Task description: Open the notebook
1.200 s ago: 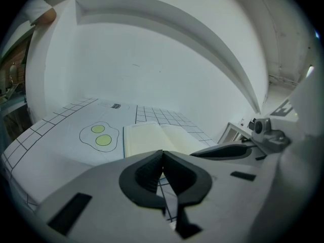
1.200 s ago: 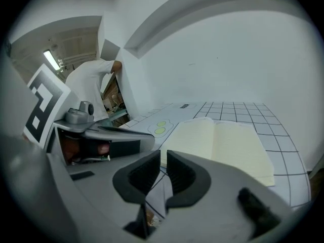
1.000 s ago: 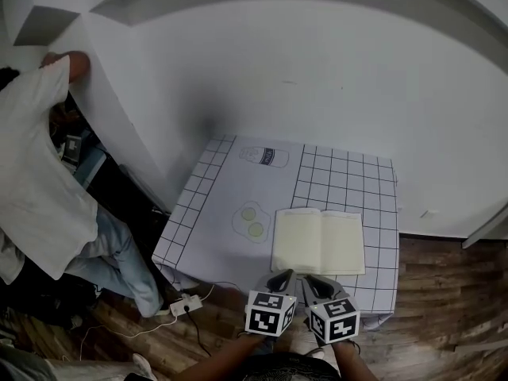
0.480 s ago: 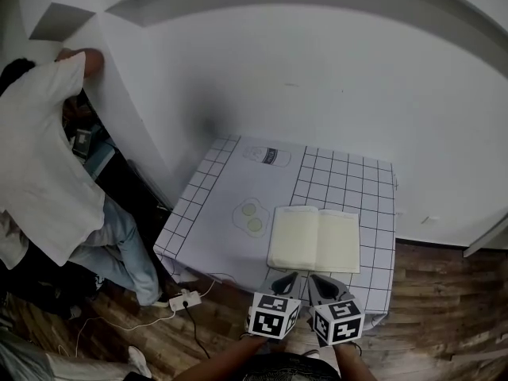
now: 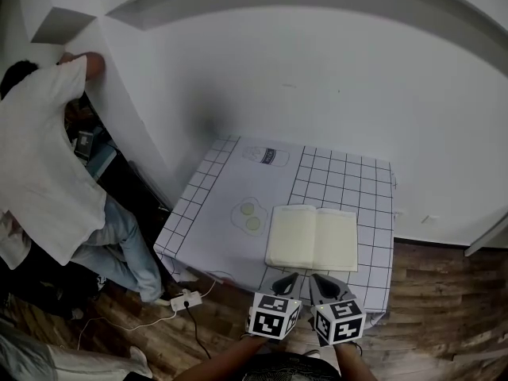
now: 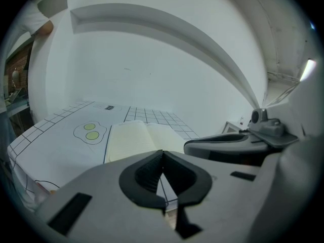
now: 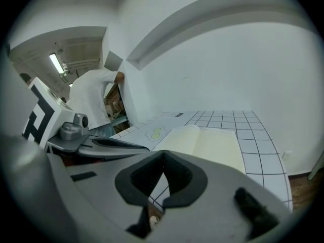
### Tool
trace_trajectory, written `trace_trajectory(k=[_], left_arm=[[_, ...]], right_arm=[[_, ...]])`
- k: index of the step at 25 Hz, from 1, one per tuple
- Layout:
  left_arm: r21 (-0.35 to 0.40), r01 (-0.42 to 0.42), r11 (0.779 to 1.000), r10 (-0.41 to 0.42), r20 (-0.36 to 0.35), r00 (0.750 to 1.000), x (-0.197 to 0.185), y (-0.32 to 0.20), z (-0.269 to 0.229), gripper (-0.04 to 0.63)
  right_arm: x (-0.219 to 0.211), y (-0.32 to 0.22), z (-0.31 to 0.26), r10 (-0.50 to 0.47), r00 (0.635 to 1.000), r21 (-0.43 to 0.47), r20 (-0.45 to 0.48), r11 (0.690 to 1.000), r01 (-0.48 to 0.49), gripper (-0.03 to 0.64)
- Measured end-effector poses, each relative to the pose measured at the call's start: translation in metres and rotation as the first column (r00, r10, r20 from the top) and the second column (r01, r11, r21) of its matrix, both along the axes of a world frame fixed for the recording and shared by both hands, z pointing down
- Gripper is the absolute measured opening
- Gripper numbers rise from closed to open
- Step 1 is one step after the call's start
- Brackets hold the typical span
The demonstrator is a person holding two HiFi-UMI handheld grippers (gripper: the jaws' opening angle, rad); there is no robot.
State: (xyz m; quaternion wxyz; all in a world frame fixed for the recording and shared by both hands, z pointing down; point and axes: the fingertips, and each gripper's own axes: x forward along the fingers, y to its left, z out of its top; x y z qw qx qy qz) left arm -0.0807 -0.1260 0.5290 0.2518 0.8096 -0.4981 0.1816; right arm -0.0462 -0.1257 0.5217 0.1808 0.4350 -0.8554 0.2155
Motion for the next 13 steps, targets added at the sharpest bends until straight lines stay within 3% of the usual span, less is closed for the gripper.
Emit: trace_trajectory(k=[13], left_arm=[[0.002,-0.012,1.0,0.012,0.007,1.0,0.0014,-0.0012,-0.0002,0.011]], right_arm=[[0.0015,-0.0012,0.0006,0.008,1.0,0.002,0.0,1.0,-0.008,0.012]])
